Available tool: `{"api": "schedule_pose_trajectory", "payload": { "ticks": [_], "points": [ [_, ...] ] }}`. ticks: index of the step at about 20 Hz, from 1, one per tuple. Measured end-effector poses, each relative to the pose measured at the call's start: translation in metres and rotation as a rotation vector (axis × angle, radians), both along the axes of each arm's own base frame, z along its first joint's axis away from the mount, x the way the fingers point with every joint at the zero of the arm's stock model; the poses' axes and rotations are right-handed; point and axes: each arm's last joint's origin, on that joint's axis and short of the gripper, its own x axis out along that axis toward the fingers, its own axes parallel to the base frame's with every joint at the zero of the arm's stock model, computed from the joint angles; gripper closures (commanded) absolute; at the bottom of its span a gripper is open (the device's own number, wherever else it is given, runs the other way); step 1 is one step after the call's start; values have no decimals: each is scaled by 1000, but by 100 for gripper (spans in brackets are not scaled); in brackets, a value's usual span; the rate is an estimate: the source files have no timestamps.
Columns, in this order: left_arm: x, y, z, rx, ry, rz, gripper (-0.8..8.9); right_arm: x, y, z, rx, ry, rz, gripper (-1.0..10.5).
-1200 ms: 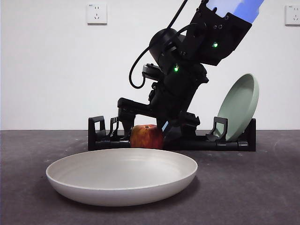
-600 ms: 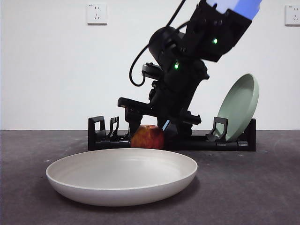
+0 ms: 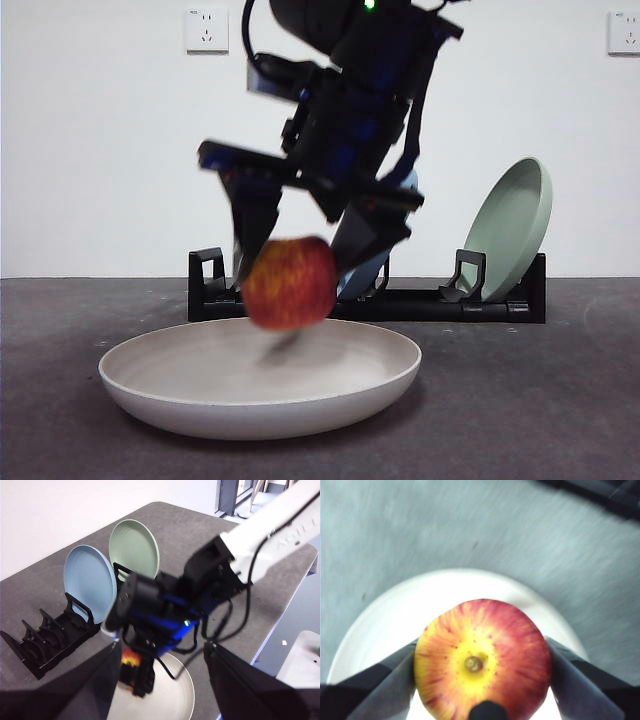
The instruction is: Take the yellow plate from the plate rack,put the plate on the table,take the apple from the table,put the apple in the plate
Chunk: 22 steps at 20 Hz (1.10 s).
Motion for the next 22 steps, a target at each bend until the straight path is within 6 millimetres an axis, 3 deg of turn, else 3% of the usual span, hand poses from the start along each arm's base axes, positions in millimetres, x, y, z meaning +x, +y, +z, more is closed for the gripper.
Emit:
{"api": "schedule_pose_trajectory", "payload": {
  "ticks": [6, 14, 16, 18, 19, 22],
  "points": [
    [0, 0, -1, 8, 2, 0, 534, -19, 4, -23, -1, -17, 33, 964],
    [0, 1, -2, 17, 5, 0, 534, -22, 2, -29, -9, 14, 14, 960],
    [0, 1, -2, 19, 5, 0, 534, -23, 1, -30, -19, 36, 0, 762],
    [0, 1, -2, 23, 7, 0, 534, -23, 0, -30, -24, 46, -5, 404],
    [0, 1, -2, 25, 7, 0, 534, -23, 0, -30, -24, 47, -7, 286],
    [0, 1, -2, 25, 7, 0, 534, -24, -1, -30, -35, 56, -7, 281]
  ]
}}
